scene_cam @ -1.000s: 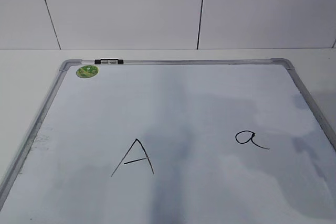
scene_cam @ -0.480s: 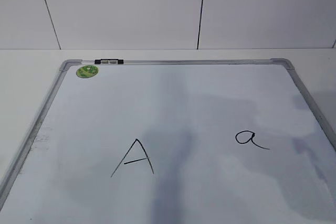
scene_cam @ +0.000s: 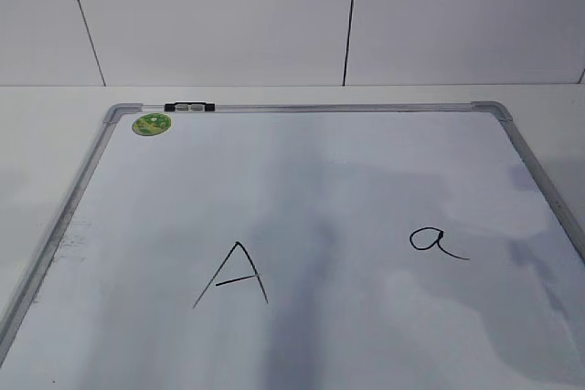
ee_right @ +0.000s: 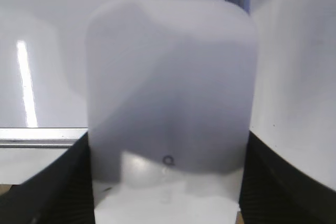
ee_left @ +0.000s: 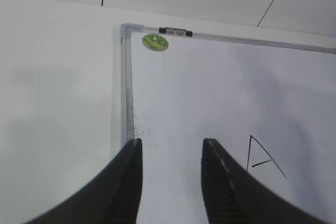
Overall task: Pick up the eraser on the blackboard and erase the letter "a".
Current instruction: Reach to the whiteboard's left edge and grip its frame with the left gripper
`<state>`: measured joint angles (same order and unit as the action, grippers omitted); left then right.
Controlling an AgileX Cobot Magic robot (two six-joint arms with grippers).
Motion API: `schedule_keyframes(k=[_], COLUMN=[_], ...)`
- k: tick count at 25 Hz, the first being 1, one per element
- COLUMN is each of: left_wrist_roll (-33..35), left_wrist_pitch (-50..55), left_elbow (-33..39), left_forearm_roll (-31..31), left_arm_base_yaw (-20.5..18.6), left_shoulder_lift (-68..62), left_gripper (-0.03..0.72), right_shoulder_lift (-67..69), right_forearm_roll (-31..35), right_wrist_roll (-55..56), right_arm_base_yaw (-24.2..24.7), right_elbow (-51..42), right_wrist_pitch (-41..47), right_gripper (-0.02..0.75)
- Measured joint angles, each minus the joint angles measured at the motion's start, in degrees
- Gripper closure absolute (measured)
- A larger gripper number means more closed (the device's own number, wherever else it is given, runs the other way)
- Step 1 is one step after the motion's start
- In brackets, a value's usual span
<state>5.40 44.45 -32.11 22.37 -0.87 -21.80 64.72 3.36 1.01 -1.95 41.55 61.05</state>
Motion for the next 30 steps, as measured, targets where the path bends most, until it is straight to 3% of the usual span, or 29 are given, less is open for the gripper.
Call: schedule_keyframes(k=[13, 30], left_wrist_roll=[2.2, 9.2], left_wrist_pitch=[-5.2, -0.6], left_elbow=[-1.0, -17.7], left_forearm_roll=[1.1, 1.3], left_arm_base_yaw=[0.0, 0.0], left_shoulder_lift=[-31.1, -58.4], left_gripper=[0.33, 0.286], right_shoulder_lift=[0.0, 0.0], right_forearm_roll=[0.1, 0.2], right_wrist_roll=[0.0, 0.0], right_arm_base_yaw=[0.0, 0.0], right_elbow=[0.0, 0.0], right_wrist_pitch=[0.0, -0.9], right_gripper=[0.199, 0.199])
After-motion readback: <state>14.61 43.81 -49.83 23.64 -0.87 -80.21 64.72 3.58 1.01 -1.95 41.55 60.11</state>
